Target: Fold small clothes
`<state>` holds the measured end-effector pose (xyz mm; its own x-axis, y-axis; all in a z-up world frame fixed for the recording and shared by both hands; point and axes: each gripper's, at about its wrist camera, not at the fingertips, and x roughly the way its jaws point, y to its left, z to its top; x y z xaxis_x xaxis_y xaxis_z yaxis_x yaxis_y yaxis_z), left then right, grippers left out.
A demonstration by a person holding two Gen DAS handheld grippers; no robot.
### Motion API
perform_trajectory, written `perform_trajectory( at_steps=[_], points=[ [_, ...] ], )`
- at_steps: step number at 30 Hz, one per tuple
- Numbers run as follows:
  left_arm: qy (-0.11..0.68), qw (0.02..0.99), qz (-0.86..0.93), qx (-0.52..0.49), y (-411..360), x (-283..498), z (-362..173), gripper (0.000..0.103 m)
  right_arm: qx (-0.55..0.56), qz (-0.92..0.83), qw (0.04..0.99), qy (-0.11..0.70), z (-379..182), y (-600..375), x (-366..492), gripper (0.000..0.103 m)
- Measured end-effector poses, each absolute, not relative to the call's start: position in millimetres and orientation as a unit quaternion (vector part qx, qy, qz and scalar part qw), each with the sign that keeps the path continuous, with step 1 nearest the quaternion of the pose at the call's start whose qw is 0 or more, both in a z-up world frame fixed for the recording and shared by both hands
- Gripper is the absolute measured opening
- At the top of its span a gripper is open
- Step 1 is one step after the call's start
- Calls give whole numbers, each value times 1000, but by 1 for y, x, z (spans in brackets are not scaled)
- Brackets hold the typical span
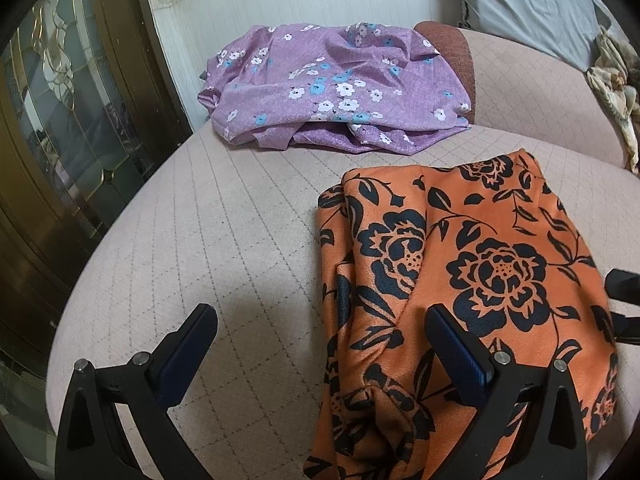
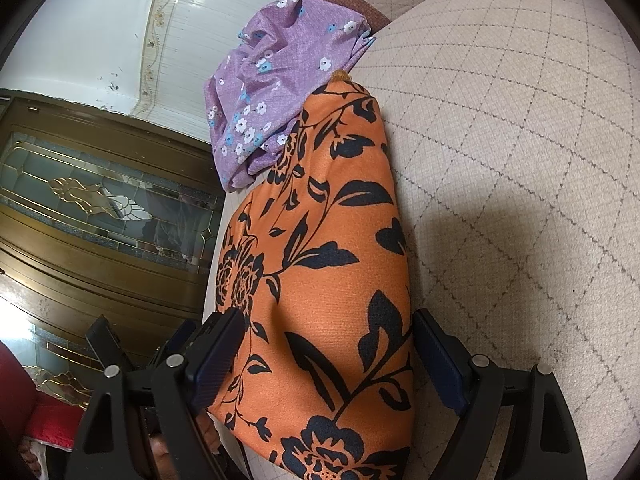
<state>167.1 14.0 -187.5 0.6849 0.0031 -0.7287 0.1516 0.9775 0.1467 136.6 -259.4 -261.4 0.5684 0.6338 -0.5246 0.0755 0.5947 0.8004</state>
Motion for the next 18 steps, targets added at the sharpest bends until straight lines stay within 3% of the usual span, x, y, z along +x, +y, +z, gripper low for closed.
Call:
perform_trajectory(
  at_steps=[7,18],
  points=[
    [421,901,-105,-19,40,177,-184,103,409,179,786,428,-263,-257,137,86],
    [421,902,-88,24,26,176,-190,103,405,177,790,426,-264,-255,136,86]
  ],
)
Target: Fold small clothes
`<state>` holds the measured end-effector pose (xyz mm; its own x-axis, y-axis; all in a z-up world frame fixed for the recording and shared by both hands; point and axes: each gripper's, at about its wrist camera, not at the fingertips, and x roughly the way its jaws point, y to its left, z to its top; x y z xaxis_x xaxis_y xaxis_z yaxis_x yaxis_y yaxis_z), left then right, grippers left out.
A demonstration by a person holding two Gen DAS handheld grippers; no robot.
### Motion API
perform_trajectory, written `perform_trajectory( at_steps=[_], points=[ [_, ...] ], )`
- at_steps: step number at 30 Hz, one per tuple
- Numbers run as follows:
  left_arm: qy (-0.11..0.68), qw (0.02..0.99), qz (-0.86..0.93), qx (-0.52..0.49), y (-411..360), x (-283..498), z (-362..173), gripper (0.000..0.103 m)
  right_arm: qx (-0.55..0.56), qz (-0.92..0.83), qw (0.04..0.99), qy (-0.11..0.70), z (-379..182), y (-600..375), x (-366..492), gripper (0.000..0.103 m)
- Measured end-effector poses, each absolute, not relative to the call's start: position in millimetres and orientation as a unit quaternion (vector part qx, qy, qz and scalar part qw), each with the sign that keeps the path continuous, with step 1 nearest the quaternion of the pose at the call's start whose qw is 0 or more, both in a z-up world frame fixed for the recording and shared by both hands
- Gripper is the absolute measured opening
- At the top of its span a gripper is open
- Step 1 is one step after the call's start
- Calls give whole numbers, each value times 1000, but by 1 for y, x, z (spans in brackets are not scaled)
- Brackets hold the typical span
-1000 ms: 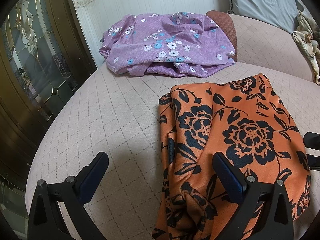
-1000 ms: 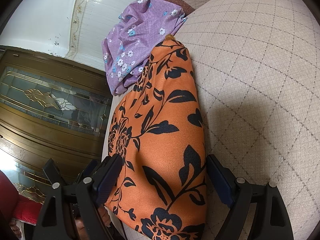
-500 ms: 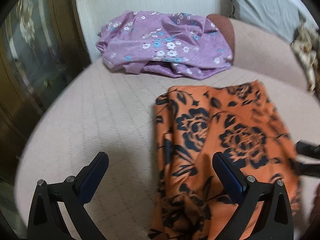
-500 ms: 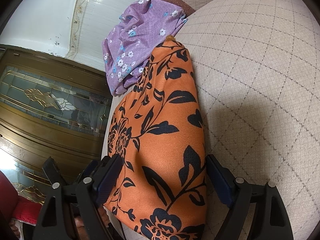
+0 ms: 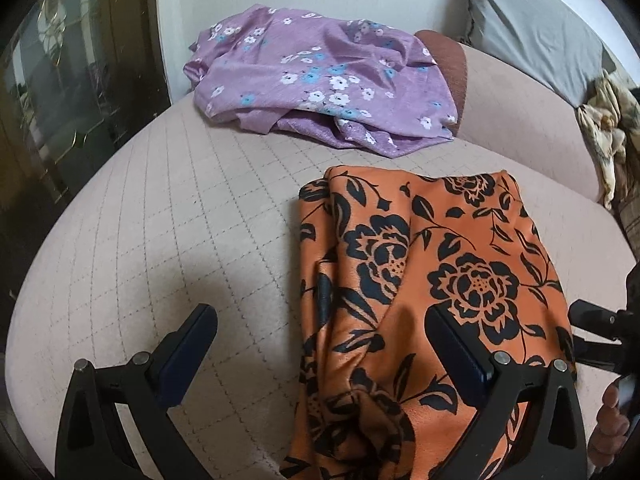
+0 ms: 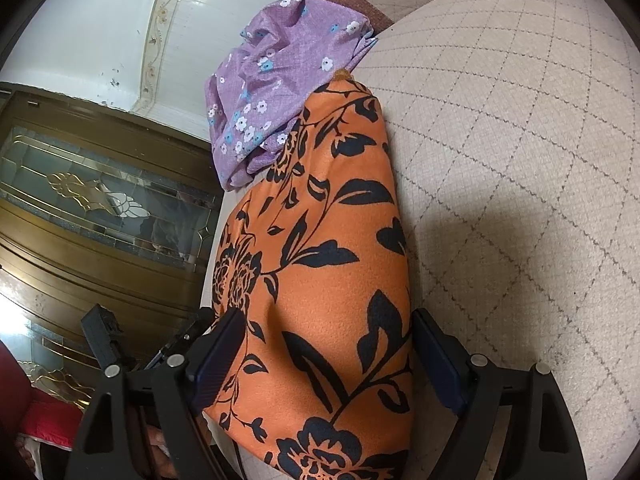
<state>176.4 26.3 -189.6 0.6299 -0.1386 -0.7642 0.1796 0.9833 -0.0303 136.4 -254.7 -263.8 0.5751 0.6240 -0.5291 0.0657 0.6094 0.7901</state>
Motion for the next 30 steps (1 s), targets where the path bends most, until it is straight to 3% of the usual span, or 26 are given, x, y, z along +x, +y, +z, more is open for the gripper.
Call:
perform_trajectory(
  at_steps=[30],
  points=[
    [429,899,-73,44,20,180,-196,103,404,176,791,425,-265,-253,137,86]
  ],
)
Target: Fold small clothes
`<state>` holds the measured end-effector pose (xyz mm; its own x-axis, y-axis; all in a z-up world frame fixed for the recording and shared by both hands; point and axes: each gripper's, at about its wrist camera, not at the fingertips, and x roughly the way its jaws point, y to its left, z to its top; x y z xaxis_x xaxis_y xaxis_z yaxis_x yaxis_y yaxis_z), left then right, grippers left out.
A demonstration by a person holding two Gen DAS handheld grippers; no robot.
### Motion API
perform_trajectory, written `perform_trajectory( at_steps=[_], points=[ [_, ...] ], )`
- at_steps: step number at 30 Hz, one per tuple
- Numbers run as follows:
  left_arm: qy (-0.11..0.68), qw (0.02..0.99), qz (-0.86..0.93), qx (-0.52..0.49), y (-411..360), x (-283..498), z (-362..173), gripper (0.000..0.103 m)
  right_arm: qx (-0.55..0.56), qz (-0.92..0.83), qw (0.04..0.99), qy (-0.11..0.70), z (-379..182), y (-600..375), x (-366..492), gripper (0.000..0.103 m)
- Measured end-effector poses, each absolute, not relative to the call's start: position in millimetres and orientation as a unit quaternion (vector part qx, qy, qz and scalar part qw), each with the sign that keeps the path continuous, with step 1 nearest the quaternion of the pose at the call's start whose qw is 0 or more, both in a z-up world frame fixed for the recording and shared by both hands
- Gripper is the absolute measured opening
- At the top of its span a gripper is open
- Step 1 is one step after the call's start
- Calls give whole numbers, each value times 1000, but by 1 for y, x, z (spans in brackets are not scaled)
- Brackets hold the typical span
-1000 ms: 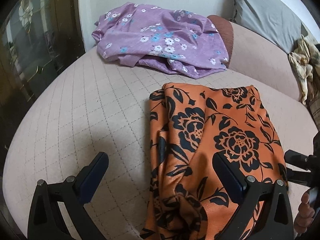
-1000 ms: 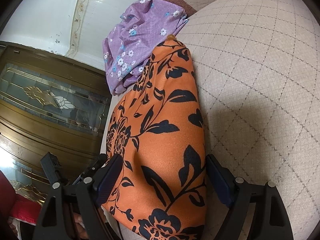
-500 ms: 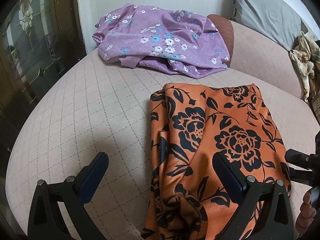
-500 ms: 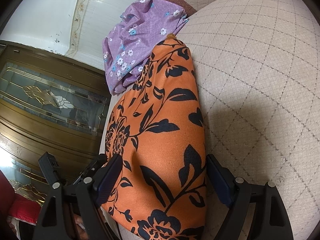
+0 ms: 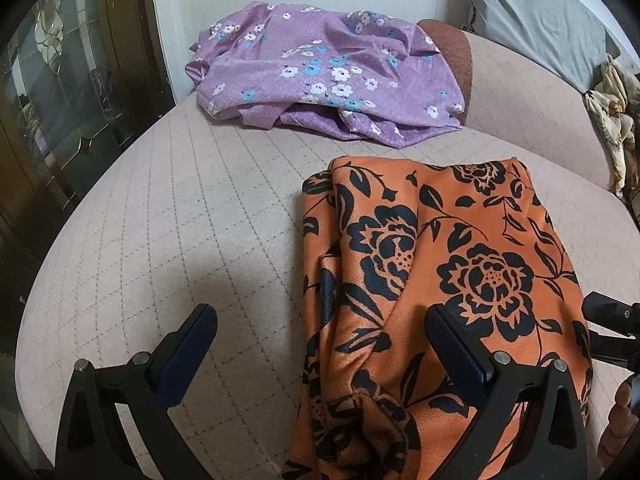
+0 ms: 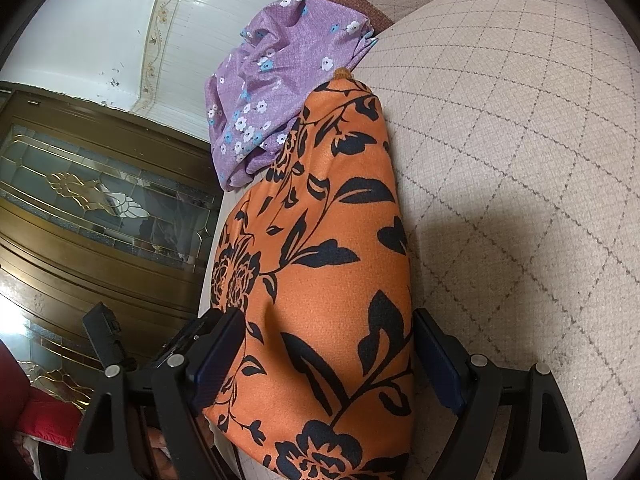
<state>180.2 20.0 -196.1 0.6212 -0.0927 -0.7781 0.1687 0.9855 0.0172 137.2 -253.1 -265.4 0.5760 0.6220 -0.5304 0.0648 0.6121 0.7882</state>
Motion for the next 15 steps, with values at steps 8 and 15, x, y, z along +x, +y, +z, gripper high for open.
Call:
perform_trajectory(
  at_steps=[8,15],
  points=[
    [439,894,-75,42,18,182,-200,103,404,175,791,425,-266,-252,138,86],
    [443,892,-76,44,17,181,-201,103,404,174,790,427,-268,-248,140,86]
  ],
)
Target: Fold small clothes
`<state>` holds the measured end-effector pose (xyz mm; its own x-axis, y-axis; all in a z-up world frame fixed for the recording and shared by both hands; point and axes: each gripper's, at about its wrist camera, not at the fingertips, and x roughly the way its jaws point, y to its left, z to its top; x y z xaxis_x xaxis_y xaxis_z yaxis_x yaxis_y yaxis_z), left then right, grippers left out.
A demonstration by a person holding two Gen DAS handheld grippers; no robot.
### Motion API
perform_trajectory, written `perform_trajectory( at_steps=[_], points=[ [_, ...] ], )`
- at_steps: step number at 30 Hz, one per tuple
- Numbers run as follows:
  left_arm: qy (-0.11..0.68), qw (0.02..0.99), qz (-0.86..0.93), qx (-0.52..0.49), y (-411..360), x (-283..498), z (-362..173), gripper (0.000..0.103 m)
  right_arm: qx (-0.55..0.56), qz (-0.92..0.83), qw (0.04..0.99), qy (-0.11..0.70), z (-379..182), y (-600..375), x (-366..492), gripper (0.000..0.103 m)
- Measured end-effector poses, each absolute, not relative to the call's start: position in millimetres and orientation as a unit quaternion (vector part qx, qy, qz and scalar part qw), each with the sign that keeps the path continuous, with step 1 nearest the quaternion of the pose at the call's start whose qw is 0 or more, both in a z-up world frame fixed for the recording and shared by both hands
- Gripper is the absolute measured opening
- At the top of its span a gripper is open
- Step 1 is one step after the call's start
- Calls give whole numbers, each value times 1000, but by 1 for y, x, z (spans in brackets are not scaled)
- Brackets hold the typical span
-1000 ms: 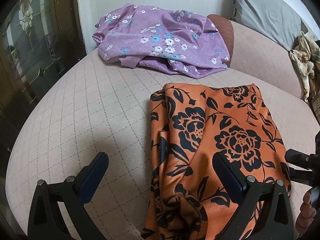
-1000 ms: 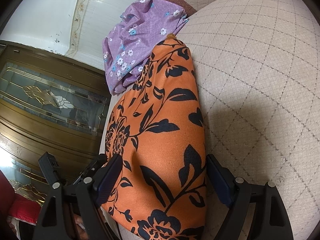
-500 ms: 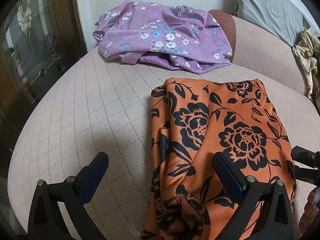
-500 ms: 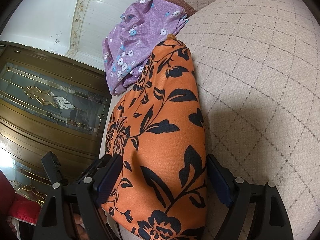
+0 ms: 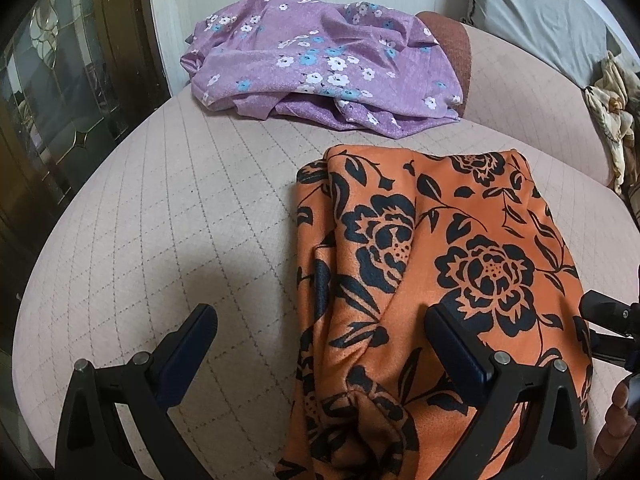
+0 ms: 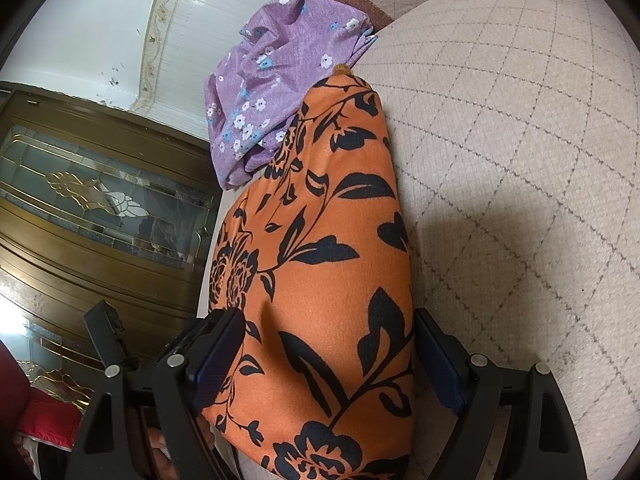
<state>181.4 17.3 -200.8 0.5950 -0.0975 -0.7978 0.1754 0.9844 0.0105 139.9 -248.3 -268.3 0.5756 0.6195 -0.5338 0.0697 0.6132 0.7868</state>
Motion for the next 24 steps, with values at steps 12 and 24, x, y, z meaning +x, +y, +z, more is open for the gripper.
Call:
perform_trajectory(
  at_steps=[12,24],
  points=[
    [459,884,-86,34,17,186,-207,103,400,165,796,422,-272,-246,142,73],
    [467,878,-102,27,14,189,-210,103,400,160,801,416,-279,-245,150,65]
  ],
)
